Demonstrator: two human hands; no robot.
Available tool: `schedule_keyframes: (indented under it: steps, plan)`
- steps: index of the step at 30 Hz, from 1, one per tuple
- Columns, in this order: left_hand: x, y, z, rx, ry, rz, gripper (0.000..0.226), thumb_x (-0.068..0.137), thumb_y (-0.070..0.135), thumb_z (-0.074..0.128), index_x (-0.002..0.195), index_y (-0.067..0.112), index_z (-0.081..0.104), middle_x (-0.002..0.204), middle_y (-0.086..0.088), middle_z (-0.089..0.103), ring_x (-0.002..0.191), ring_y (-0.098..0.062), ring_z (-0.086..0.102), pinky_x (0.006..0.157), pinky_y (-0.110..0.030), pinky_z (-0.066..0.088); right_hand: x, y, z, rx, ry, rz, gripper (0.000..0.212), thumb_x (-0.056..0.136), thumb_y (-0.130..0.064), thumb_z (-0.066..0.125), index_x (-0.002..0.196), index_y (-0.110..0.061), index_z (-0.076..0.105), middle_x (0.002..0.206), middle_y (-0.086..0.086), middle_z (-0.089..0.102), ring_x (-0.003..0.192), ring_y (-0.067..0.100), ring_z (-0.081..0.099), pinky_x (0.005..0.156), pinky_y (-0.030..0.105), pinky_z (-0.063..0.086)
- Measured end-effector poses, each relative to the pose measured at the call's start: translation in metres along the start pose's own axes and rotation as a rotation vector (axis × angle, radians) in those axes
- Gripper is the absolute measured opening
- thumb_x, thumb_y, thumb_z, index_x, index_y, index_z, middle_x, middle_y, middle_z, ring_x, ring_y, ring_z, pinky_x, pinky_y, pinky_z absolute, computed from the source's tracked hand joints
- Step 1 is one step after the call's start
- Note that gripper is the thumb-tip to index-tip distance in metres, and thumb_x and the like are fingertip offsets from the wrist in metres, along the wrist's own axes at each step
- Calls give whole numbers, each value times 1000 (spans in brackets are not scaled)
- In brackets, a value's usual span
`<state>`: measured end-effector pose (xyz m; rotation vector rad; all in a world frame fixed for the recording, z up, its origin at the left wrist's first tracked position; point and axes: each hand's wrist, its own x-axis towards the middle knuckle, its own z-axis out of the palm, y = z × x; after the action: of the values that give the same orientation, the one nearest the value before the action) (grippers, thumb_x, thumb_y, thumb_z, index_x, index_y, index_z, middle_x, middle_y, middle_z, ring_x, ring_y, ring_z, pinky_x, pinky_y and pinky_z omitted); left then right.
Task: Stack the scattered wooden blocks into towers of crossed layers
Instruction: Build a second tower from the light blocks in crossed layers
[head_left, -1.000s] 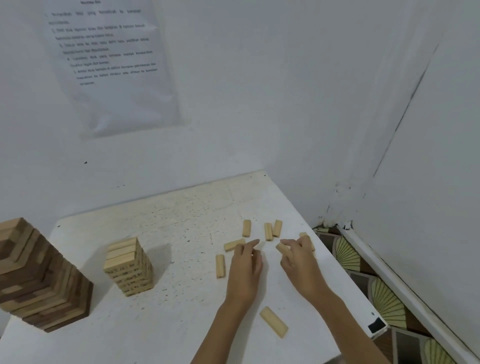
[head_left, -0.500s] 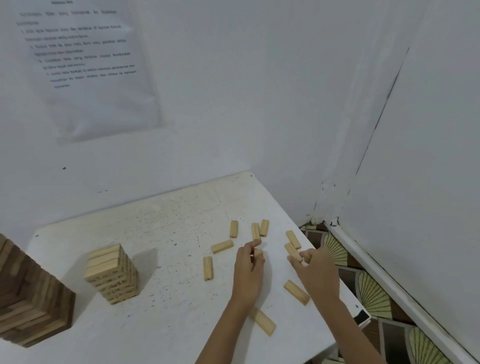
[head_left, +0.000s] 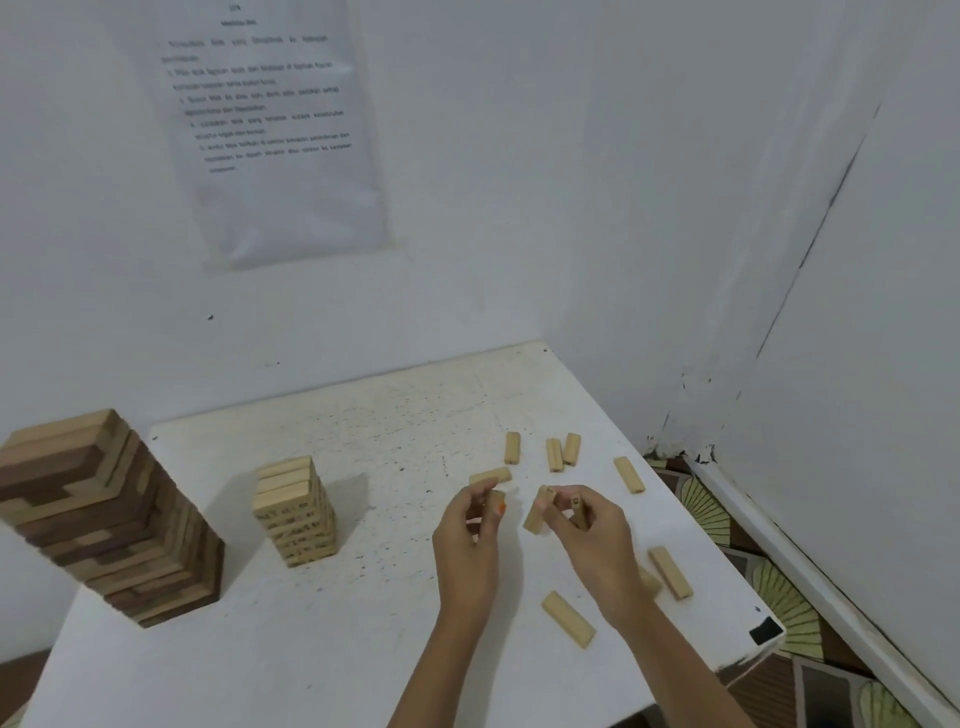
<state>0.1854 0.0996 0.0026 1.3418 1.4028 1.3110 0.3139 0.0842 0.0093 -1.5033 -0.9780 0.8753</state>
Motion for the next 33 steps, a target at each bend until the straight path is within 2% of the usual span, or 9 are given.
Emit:
schedule_keyframes:
  steps: [8, 14, 17, 22, 25, 27, 29, 31, 33]
  plan:
    - [-10, -17, -72, 21, 124, -58, 25, 91, 10, 65, 114, 20, 66, 107, 4, 67, 93, -9, 63, 74, -16, 53, -34, -2, 60, -20, -299, 31, 13, 86, -15, 72, 98, -18, 71, 73, -4, 59, 69, 6, 53, 64, 9, 43]
    - [-29, -36, -121, 82, 133, -195, 39, 93, 1, 55, 130, 14, 58, 122, 0, 61, 104, -9, 59, 84, -18, 47, -58, 3, 105, -97, -398, 3, 13, 84, -10, 74, 96, -11, 69, 66, -6, 54, 55, -4, 50, 58, 9, 40]
    - [-37, -40, -137, 122, 127, -212, 38, 93, -1, 55, 126, 16, 60, 119, -1, 58, 99, -3, 57, 77, -13, 47, -64, 5, 118, -145, -444, -28, 13, 85, -12, 73, 97, -13, 68, 69, -8, 56, 63, 0, 50, 58, 9, 40]
    - [-43, -41, -145, 135, 100, -220, 35, 92, -2, 56, 117, 21, 60, 109, 4, 55, 93, -1, 55, 70, -3, 44, -66, 9, 123, -216, -440, -12, 29, 89, -14, 65, 115, -23, 56, 94, -4, 54, 86, 3, 53, 69, 8, 42]
    - [-43, -44, -146, 196, 93, -198, 35, 91, -3, 58, 116, 21, 60, 109, 0, 56, 93, -3, 55, 74, -4, 44, -64, 5, 119, -127, -426, 94, 22, 97, -13, 44, 108, -26, 58, 114, 0, 49, 101, 6, 49, 83, 13, 40]
    - [-41, -46, -146, 227, 101, -195, 32, 88, -4, 61, 109, 19, 63, 109, -4, 57, 92, -5, 56, 77, -10, 47, -63, 8, 116, -95, -400, 122, 25, 101, -20, 38, 99, -30, 61, 113, 3, 53, 105, 14, 51, 97, 28, 42]
    - [-40, -47, -146, 227, 104, -203, 28, 86, -3, 65, 105, 17, 65, 106, -5, 55, 90, -7, 57, 77, -13, 49, -62, 10, 115, -125, -383, 83, 19, 101, -26, 44, 98, -30, 62, 110, 7, 56, 105, 21, 54, 98, 36, 45]
    - [-40, -47, -146, 232, 92, -203, 31, 86, -4, 65, 108, 17, 64, 104, -5, 53, 88, -7, 55, 76, -10, 47, -62, 11, 113, -146, -349, 35, 14, 98, -26, 53, 105, -24, 64, 103, 10, 60, 96, 19, 59, 89, 30, 48]
    - [-41, -46, -145, 223, 88, -197, 34, 87, -6, 62, 113, 17, 62, 102, -4, 52, 87, -8, 54, 74, -7, 45, -59, 13, 111, -169, -307, 12, 15, 94, -18, 60, 107, -18, 66, 82, 0, 61, 80, 9, 59, 77, 16, 46]
